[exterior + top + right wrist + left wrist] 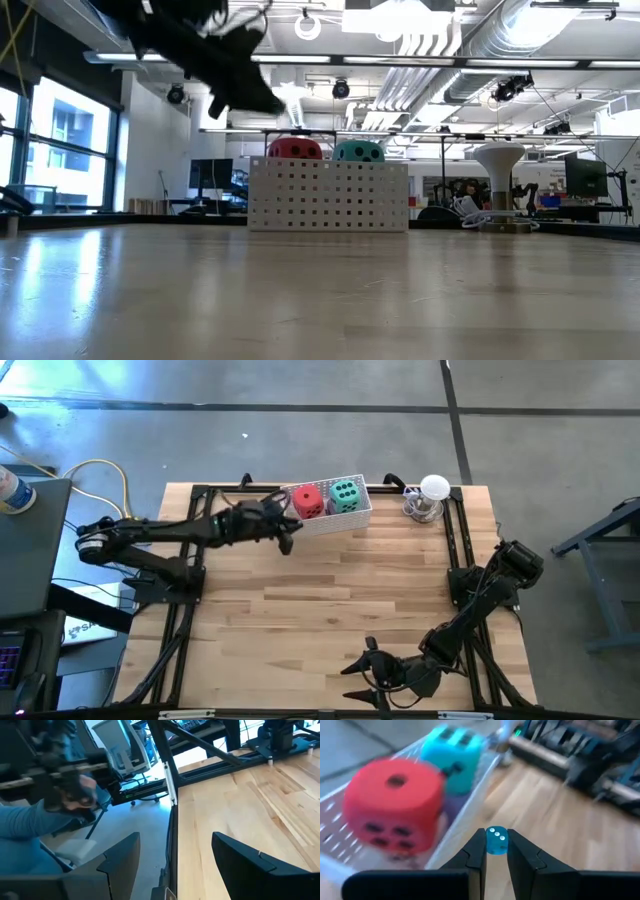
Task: Pick & Place Dice
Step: Put the small light blue into the white bin
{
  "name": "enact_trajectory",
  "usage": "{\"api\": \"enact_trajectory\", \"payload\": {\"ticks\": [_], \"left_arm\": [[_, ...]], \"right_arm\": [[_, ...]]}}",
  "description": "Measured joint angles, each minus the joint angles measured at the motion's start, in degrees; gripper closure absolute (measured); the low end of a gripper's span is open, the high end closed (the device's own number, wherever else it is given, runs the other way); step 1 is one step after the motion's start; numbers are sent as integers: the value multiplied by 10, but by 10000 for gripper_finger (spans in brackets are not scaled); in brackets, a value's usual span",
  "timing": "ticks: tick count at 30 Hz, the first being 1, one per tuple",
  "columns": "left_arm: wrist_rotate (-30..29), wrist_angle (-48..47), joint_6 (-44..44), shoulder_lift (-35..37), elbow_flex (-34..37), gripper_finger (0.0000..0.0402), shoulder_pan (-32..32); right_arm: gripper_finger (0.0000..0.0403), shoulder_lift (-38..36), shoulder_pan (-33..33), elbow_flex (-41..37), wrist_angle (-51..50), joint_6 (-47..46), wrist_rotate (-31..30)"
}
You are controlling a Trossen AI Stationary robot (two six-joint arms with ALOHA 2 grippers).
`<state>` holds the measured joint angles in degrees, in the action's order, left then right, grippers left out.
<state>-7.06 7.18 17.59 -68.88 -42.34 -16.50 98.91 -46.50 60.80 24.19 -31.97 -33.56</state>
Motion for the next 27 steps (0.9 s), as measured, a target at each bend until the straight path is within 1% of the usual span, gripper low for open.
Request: {"api": "enact_trajectory", "payload": {"ticks": [2, 5, 12, 16, 24, 27], "left_arm": [[21, -21, 0, -6, 0, 357, -29], [35, -18, -3, -14, 0, 357, -60], [42, -17, -13, -57, -1, 357, -120], [79, -6, -12, -81, -4, 355, -143], [83, 14, -36, -95, -4, 287, -140], [61, 14, -37, -95, -4, 268, -132]], "right_arm": [[165, 0, 0, 0, 0, -3, 0], [165, 0, 0, 0, 0, -10, -1], [165, 0, 0, 0, 1, -13, -26], [165, 0, 0, 0, 1, -14, -26], [165, 0, 0, 0, -2, 4, -26], [165, 0, 0, 0, -6, 5, -25]]}}
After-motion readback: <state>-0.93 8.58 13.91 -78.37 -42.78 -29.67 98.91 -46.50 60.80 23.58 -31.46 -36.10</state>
